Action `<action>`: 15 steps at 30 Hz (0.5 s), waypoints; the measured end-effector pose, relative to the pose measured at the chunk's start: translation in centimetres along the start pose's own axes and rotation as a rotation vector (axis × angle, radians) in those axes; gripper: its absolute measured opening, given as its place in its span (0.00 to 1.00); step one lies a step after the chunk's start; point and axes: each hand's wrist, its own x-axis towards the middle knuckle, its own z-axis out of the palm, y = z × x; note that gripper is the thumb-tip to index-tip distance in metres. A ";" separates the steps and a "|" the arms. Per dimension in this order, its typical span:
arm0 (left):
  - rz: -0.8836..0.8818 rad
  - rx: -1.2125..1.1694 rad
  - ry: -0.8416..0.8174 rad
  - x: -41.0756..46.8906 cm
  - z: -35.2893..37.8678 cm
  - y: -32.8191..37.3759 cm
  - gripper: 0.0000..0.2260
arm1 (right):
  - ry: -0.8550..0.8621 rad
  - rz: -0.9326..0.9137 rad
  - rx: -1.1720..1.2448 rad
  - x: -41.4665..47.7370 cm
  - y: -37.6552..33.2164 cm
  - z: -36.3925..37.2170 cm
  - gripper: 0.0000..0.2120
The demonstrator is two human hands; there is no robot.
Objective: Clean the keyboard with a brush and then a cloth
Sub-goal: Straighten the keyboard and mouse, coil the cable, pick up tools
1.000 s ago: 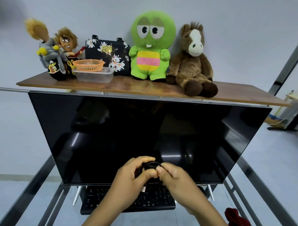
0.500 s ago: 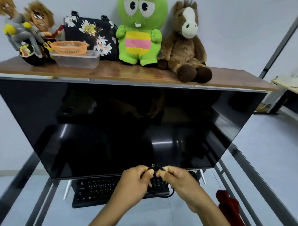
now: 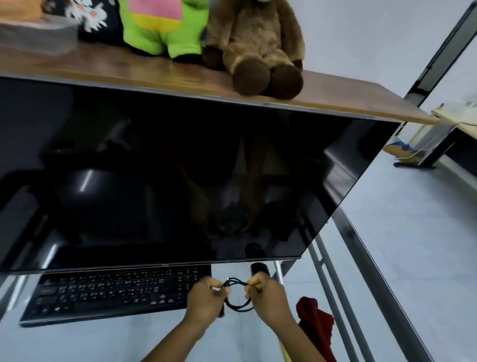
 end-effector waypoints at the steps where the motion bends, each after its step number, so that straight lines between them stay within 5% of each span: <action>1: 0.025 0.049 0.048 0.9 0.6 -0.1 0.08 | 0.000 -0.014 -0.037 1.2 0.7 0.3 0.11; 7: 0.336 0.675 0.244 4.8 3.1 -2.5 0.10 | 0.169 -0.257 -0.510 4.6 3.6 3.4 0.08; 15: 0.528 0.910 0.281 5.4 3.9 -3.9 0.11 | 0.309 -0.313 -0.704 5.0 4.6 5.1 0.10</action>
